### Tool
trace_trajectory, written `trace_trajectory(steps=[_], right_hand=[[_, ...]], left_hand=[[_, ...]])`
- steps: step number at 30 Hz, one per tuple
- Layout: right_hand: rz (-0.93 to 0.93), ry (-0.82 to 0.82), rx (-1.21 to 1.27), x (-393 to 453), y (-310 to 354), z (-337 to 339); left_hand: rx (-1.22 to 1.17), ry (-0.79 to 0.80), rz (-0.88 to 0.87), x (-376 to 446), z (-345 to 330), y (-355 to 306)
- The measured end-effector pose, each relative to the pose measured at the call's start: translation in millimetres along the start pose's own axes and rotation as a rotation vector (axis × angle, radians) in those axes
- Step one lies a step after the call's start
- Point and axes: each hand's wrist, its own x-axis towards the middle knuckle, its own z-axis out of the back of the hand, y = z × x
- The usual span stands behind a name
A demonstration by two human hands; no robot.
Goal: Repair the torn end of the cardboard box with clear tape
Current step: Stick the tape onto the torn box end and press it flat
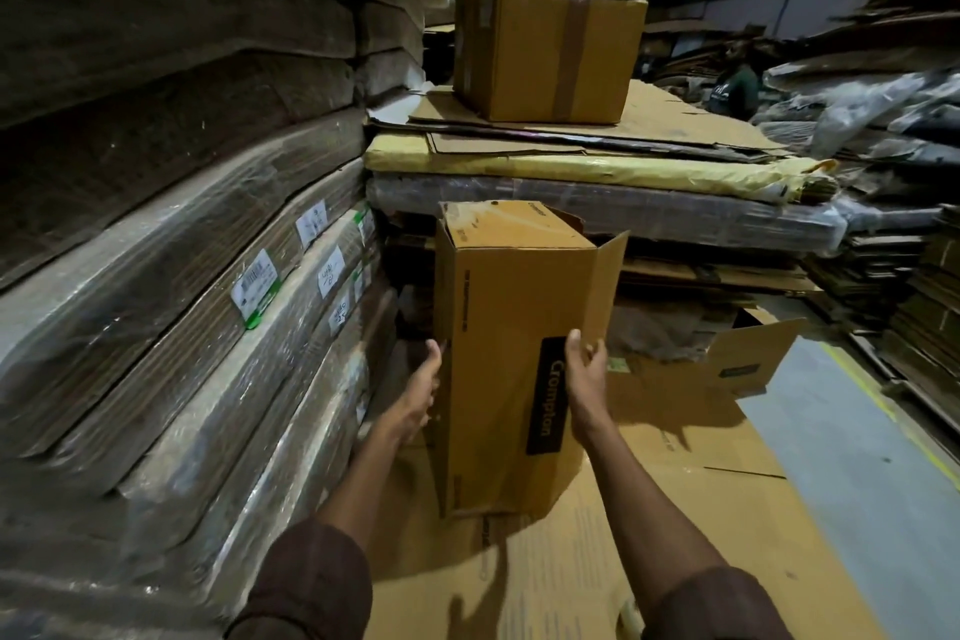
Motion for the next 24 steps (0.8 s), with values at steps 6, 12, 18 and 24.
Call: trace_trajectory(steps=[6, 12, 18, 24], right_hand=[[-0.035, 0.092, 0.028, 9.9, 4.3, 19.4], [-0.142, 0.350, -0.126, 4.4, -50.1, 30.1], [-0.160, 0.427, -0.213, 7.2, -69.6, 20.2], [0.077, 0.284, -0.257, 19.4, -42.5, -1.9]], left_hand=[[-0.025, -0.024, 0.031, 7.3, -10.3, 17.2], [-0.238, -0.019, 0.180, 13.5, -28.1, 74.1], [-0.170, -0.173, 0.159, 33.0, -28.5, 89.4], [-0.030, -0.328, -0.065, 35.5, -12.7, 46.7]])
